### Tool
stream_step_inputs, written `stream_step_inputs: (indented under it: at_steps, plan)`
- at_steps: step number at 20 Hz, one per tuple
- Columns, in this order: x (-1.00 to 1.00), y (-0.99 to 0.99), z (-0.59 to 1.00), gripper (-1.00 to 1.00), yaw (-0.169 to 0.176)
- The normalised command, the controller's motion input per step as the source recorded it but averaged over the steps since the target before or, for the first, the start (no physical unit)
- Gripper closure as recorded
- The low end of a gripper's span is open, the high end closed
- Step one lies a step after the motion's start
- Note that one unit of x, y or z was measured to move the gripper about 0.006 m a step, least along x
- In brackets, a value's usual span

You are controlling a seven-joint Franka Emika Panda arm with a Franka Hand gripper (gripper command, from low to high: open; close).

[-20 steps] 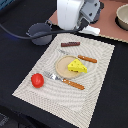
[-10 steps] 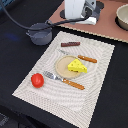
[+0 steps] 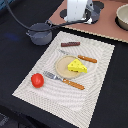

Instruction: Interact with the objects in diverse but meaningful ways.

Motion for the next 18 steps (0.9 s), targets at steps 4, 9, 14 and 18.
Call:
stream_step_inputs:
  at_steps: [4, 9, 14, 18]
  plan:
    - [-0.76, -0.26, -0.42, 1.0, 0.0]
    - [-0.82, -0.27, -0.45, 1.0, 0.0]
    - [-0.78, -0.21, -0.46, 1.0, 0.001]
    - [-0.77, -0.11, -0.46, 1.0, 0.01]
